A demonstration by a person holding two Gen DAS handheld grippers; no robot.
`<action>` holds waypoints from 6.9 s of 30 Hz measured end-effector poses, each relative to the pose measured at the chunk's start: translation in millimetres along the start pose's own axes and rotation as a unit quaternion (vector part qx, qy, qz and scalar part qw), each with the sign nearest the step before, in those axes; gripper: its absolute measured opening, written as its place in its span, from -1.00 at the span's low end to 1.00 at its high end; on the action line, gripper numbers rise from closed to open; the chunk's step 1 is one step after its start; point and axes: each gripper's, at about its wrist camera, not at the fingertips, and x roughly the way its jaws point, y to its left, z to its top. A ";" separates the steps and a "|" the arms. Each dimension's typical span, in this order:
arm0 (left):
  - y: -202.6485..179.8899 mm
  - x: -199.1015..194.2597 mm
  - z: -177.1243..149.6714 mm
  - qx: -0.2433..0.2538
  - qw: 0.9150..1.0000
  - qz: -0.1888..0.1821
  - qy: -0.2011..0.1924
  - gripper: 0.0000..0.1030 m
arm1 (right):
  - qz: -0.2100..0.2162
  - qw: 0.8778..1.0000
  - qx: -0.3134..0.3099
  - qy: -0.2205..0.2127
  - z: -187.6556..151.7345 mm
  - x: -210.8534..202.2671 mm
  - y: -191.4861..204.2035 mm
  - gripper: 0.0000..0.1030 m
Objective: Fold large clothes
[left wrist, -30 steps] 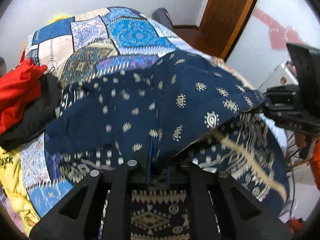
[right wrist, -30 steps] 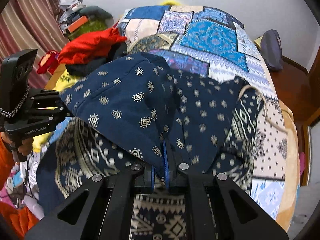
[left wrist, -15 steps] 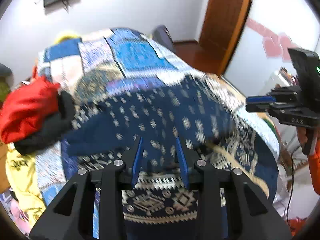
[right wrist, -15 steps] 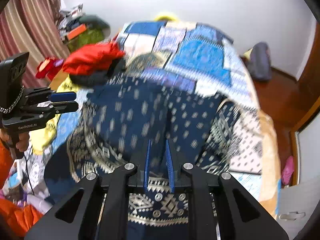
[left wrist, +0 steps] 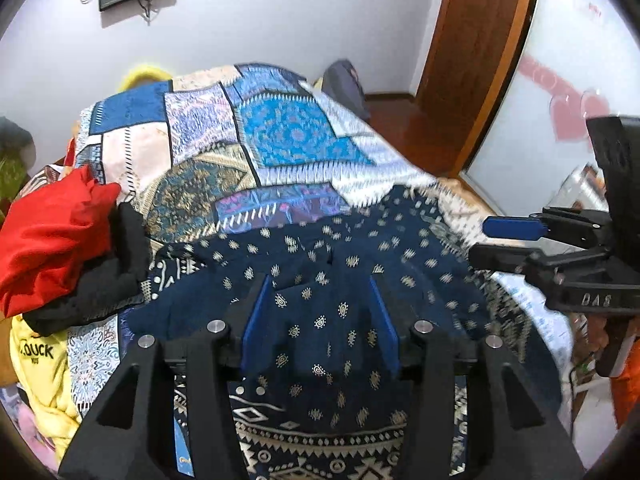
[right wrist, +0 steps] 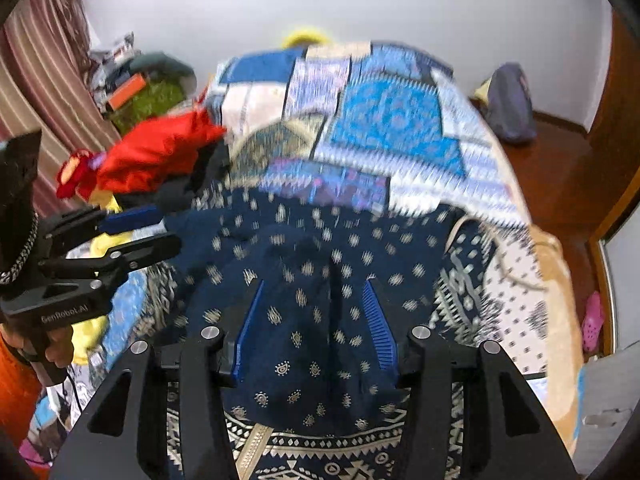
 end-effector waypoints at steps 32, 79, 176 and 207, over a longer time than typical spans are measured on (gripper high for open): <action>89.7 -16.4 -34.6 -0.115 0.992 0.046 0.004 0.63 | -0.049 0.996 0.056 -0.046 -11.8 -38.0 -57.2 0.00; 168.8 78.1 -48.1 -0.268 0.962 0.009 0.042 -0.64 | 0.011 0.988 0.153 -0.013 7.1 53.6 -130.8 -0.71; 90.0 21.4 -135.2 -0.204 0.964 -0.116 0.124 0.34 | -0.066 0.984 0.150 0.070 -130.9 5.3 -134.6 -0.07; 172.0 12.6 42.6 -0.244 0.963 -0.096 -0.061 -0.82 | -0.054 0.989 0.085 -0.107 90.5 7.7 -134.0 -0.82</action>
